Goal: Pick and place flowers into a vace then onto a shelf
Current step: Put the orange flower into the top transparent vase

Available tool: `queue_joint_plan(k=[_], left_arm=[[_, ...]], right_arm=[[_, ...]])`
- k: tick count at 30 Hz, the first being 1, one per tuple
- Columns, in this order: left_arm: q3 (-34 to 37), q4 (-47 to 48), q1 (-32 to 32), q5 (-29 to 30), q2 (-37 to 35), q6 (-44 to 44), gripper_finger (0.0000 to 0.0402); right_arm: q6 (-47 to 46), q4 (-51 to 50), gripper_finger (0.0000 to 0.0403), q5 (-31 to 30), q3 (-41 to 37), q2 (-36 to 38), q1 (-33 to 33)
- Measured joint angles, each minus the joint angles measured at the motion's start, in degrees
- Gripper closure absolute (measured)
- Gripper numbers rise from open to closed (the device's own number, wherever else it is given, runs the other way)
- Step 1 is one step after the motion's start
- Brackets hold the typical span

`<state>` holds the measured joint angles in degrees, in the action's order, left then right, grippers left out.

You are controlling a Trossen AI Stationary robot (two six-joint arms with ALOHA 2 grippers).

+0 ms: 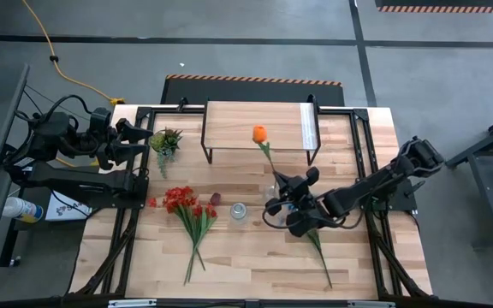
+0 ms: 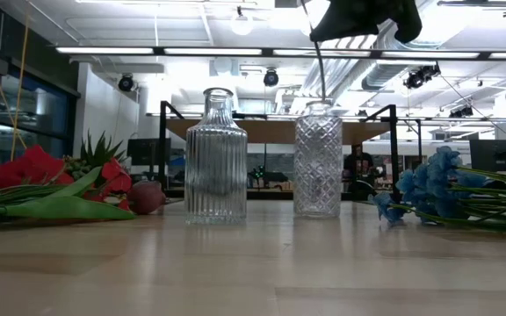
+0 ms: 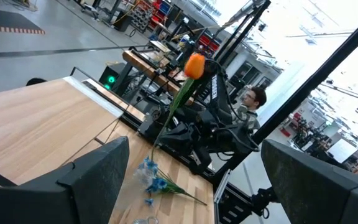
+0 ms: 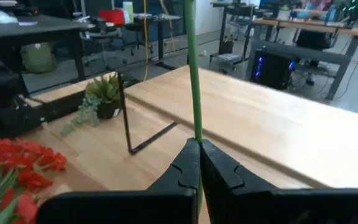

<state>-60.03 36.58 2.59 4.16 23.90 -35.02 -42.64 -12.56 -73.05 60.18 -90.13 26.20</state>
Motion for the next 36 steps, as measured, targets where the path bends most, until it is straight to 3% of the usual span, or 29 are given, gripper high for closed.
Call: queue_joint_plan(k=[11, 36], left_arm=[[0.0, 0.0, 0.0, 0.0, 0.0, 0.0, 0.0002], [0.0, 0.0, 0.0, 0.0, 0.0, 0.1, 0.0002]], right_arm=[[2.8, 3.1, 0.0403, -3.1, 0.0, -1.4, 0.0], [3.3, 5.3, 0.0403, -2.0, 0.0, -1.7, -0.7]])
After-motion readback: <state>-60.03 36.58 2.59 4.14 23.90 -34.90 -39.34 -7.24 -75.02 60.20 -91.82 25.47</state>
